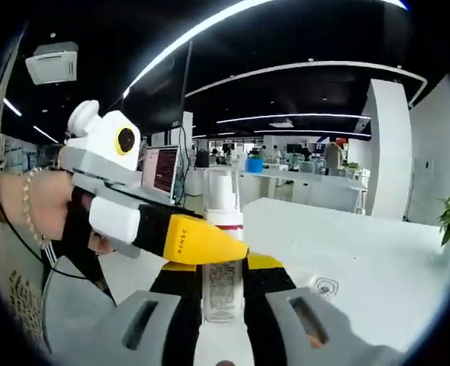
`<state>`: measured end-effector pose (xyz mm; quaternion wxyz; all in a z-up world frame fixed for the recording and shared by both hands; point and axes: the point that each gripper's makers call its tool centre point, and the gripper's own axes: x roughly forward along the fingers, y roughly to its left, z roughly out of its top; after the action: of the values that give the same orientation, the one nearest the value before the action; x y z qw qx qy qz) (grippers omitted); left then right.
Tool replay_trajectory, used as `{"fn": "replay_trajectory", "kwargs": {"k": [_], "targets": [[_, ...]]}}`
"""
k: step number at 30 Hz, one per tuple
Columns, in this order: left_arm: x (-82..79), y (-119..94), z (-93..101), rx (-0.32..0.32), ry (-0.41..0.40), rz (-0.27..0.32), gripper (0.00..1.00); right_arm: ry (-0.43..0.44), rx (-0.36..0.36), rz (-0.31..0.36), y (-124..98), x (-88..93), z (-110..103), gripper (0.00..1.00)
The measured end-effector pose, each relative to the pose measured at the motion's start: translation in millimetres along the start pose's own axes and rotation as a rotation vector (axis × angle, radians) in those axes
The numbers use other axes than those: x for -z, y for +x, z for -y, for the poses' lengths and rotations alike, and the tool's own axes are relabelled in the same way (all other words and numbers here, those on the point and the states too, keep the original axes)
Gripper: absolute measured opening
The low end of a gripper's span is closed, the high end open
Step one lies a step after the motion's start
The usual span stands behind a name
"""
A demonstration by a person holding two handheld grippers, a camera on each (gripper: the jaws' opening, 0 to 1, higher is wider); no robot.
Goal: Arrange the skincare products in the storage area until every visible bottle or jar stands upright without overlapping.
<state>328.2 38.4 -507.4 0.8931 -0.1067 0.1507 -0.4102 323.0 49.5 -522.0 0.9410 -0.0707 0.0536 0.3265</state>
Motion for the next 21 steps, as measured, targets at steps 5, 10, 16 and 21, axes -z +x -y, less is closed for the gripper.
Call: {"fn": "replay_trajectory", "kwargs": {"k": [5, 10, 16, 21], "targets": [[-1.6, -3.6, -1.6, -0.067, -0.020, 0.013, 0.18, -0.023, 0.031, -0.001, -0.1, -1.8, 0.6, 0.19], [3.5, -5.9, -3.2, -0.070, -0.018, -0.013, 0.17, 0.004, -0.049, -0.022, -1.7, 4.8, -6.1, 0.20], [-2.9, -13.8, 24.6, 0.175, 0.089, -0.028, 0.16, 0.084, -0.260, 0.038, -23.8, -7.5, -14.2, 0.23], [-13.0, -21.8, 56.5, 0.405, 0.138, -0.021, 0.16, 0.237, -0.423, 0.072, -42.1, -18.4, -18.0, 0.24]]}}
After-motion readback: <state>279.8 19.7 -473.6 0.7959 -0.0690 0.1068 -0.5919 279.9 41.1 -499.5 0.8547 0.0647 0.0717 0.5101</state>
